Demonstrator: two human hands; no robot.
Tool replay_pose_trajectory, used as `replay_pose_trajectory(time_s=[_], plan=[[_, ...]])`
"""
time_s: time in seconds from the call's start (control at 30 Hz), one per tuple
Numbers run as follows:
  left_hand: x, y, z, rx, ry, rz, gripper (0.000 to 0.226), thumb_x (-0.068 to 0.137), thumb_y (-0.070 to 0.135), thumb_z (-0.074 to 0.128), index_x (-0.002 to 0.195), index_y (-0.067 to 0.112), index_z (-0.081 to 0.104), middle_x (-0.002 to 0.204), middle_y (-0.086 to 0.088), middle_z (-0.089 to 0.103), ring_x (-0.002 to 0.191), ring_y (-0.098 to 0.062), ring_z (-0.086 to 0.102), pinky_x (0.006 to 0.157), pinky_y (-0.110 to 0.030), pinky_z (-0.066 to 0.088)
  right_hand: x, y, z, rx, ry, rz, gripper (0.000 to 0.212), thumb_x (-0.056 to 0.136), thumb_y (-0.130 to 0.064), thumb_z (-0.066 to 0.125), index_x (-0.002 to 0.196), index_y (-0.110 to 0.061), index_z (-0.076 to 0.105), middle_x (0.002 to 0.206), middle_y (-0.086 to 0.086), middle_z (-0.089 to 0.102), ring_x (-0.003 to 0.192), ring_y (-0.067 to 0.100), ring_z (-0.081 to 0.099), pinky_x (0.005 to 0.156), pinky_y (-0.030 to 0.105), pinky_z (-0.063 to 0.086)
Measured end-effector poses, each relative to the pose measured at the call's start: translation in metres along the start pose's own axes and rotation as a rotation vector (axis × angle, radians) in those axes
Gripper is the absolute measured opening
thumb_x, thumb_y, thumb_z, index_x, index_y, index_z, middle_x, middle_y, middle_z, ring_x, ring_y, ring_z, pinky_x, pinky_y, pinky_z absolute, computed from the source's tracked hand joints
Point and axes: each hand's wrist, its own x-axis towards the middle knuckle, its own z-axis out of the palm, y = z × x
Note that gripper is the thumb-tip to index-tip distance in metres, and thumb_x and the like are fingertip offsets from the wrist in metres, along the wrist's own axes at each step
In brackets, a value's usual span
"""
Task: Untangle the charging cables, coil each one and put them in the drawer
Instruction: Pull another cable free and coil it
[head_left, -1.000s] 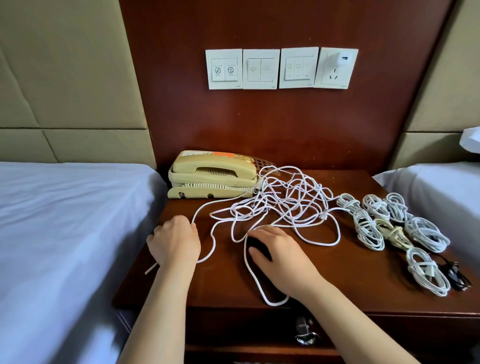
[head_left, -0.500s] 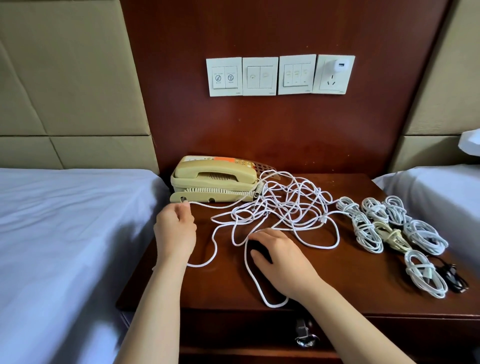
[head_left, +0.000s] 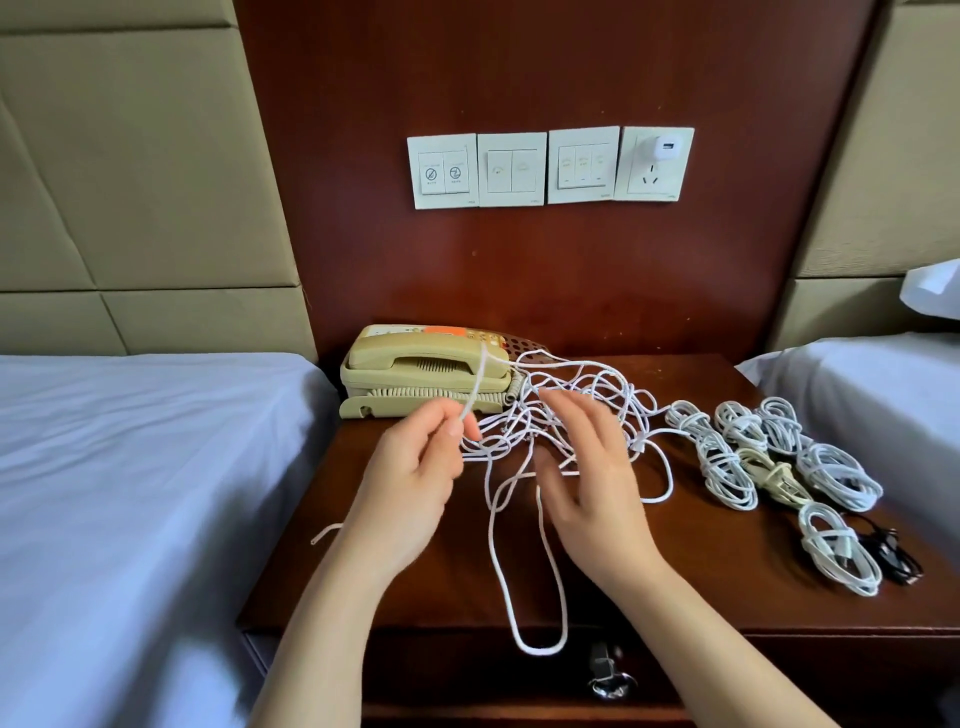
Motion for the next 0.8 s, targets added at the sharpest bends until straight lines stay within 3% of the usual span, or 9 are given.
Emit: replay_pose_trajectory(time_s=[0.1, 0.2, 0.3, 0.4, 0.5, 0.63, 0.8], plan=[[-0.01, 0.013, 0.006, -0.042, -0.162, 0.004, 0.033, 0.101, 0.017, 0.036, 0.076, 0.026, 0.055, 0.049, 0.012, 0.031, 0.041, -0.003, 0.022, 0.041, -0.015, 0.02, 0.01, -0.011, -0.017, -0.028, 0.077, -0.104, 0.052, 0.091, -0.024, 0.048, 0.141, -0.017, 0.037, 0.142, 0.001, 0.04, 0.135, 0.013, 0.033, 0.111, 0.023, 0.023], [-0.016, 0.027, 0.008, -0.208, -0.297, -0.026, 0.033, 0.1, 0.023, 0.038, 0.074, 0.027, 0.058, 0.051, 0.012, 0.025, 0.043, -0.007, 0.017, 0.04, -0.017, 0.017, 0.013, -0.02, -0.031, -0.079, 0.042, -0.194, 0.051, 0.092, -0.025, 0.049, 0.141, -0.019, 0.036, 0.147, 0.001, 0.035, 0.141, 0.015, 0.026, 0.114, 0.028, 0.021], [-0.018, 0.034, 0.007, -0.292, -0.333, -0.05, 0.026, 0.092, 0.03, 0.042, 0.072, 0.025, 0.058, 0.051, 0.011, 0.023, 0.043, -0.007, 0.015, 0.04, -0.018, 0.016, 0.012, -0.027, -0.043, -0.072, 0.0, -0.248, 0.029, 0.093, -0.026, 0.049, 0.121, -0.019, 0.051, 0.141, -0.001, 0.043, 0.139, 0.017, 0.03, 0.112, 0.028, 0.022], [-0.017, 0.031, 0.003, -0.341, -0.222, -0.076, 0.024, 0.088, 0.033, 0.044, 0.069, 0.024, 0.056, 0.05, 0.011, 0.023, 0.04, -0.005, 0.016, 0.038, -0.015, 0.018, 0.013, -0.027, -0.055, -0.069, -0.004, -0.271, 0.017, 0.095, -0.024, 0.047, 0.091, -0.012, 0.058, 0.104, -0.005, 0.061, 0.105, 0.014, 0.055, 0.096, 0.031, 0.038], [-0.014, 0.026, -0.001, -0.361, -0.095, -0.091, 0.025, 0.089, 0.033, 0.049, 0.067, 0.023, 0.055, 0.051, 0.011, 0.024, 0.04, -0.004, 0.017, 0.037, -0.013, 0.018, 0.014, -0.031, -0.066, -0.016, -0.03, -0.213, 0.02, 0.094, -0.027, 0.047, 0.084, -0.014, 0.058, 0.074, -0.016, 0.051, 0.07, 0.003, 0.049, 0.064, 0.018, 0.039], [-0.013, 0.02, 0.003, -0.267, -0.055, -0.148, 0.028, 0.086, 0.035, 0.049, 0.065, 0.018, 0.053, 0.05, 0.011, 0.025, 0.042, -0.004, 0.018, 0.038, -0.013, 0.018, 0.014, -0.04, -0.073, 0.038, -0.055, -0.169, 0.017, 0.094, -0.025, 0.053, 0.082, -0.016, 0.061, 0.064, -0.022, 0.047, 0.058, 0.001, 0.047, 0.052, 0.012, 0.032], [-0.014, 0.02, 0.01, -0.185, -0.248, -0.311, 0.045, 0.073, 0.052, 0.05, 0.065, 0.008, 0.05, 0.05, 0.004, 0.027, 0.043, -0.008, 0.021, 0.043, -0.021, 0.016, 0.017, -0.039, -0.079, 0.026, -0.011, -0.074, 0.011, 0.09, -0.021, 0.057, 0.081, -0.023, 0.062, 0.056, -0.016, 0.049, 0.051, 0.009, 0.046, 0.047, 0.015, 0.031]])
